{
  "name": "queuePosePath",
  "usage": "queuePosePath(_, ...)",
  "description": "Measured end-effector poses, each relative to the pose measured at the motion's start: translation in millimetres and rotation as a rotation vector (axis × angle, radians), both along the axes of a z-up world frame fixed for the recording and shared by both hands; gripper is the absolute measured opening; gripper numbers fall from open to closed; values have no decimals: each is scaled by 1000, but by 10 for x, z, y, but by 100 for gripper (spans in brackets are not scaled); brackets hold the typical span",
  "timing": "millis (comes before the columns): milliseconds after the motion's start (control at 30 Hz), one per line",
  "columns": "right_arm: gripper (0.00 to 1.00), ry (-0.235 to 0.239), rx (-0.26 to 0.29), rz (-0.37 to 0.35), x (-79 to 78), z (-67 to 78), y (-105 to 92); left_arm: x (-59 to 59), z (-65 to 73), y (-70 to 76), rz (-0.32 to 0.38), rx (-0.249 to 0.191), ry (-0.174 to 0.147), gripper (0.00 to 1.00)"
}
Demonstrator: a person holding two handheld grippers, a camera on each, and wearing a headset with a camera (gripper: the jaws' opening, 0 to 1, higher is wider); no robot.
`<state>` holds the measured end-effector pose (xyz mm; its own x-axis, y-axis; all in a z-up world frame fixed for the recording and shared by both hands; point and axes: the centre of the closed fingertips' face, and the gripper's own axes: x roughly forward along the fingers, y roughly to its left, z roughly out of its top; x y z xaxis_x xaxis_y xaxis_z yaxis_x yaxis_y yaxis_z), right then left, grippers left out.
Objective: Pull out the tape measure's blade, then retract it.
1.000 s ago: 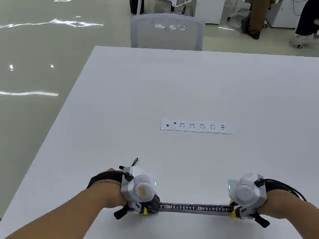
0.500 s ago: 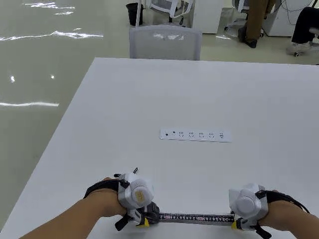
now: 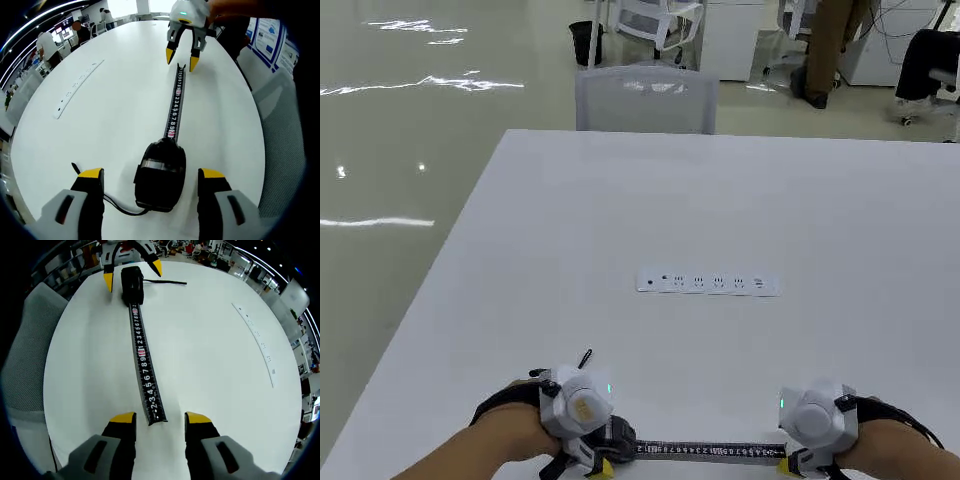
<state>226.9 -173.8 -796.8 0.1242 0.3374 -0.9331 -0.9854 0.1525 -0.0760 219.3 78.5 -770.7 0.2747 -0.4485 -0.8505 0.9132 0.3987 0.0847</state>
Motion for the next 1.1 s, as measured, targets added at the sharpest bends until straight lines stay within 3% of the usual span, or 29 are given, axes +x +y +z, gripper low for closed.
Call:
queuePosePath(67, 43, 11, 45, -65, -15, 13, 21, 6, 39, 10, 35, -39, -3, 81)
queuePosePath(133, 45, 1, 86, -116, -17, 62, 21, 44, 106, 57, 83, -75, -34, 86)
queuePosePath(300, 54, -20, 95, -169, -74, 16, -129, -22, 207, 160, 191, -162, -29, 92)
queuePosePath(333, 55, -19, 108, -191, -121, 21, -151, -17, 198, 195, 198, -181, -50, 92)
queuePosePath(433, 57, -18, 125, -224, -165, 27, -233, -94, 174, 249, 219, -189, -45, 95)
queuePosePath(500, 61, -34, 149, -273, -181, 42, -282, -130, 169, 277, 268, -231, -34, 96)
queuePosePath(567, 63, -41, 190, -310, -222, 66, -294, -143, 236, 272, 347, -303, -47, 96)
queuePosePath(633, 65, -53, 225, -361, -275, 117, -306, -206, 191, 348, 321, -279, -60, 98)
queuePosePath(667, 66, -60, 248, -384, -301, 154, -310, -208, 217, 364, 334, -291, -94, 98)
queuePosePath(733, 68, -74, 264, -411, -295, 148, -346, -257, 221, 390, 383, -322, -74, 99)
queuePosePath(833, 68, -73, 289, -461, -395, 156, -396, -360, 168, 461, 390, -282, -89, 99)
queuePosePath(900, 68, -59, 288, -488, -492, 127, -437, -400, 115, 554, 397, -290, -80, 99)
queuePosePath(1000, 70, -77, 323, -543, -634, 183, -452, -453, 122, 642, 494, -339, -83, 99)
queuePosePath(1100, 73, -96, 362, -584, -710, 233, -490, -541, 161, 714, 553, -379, -111, 99)
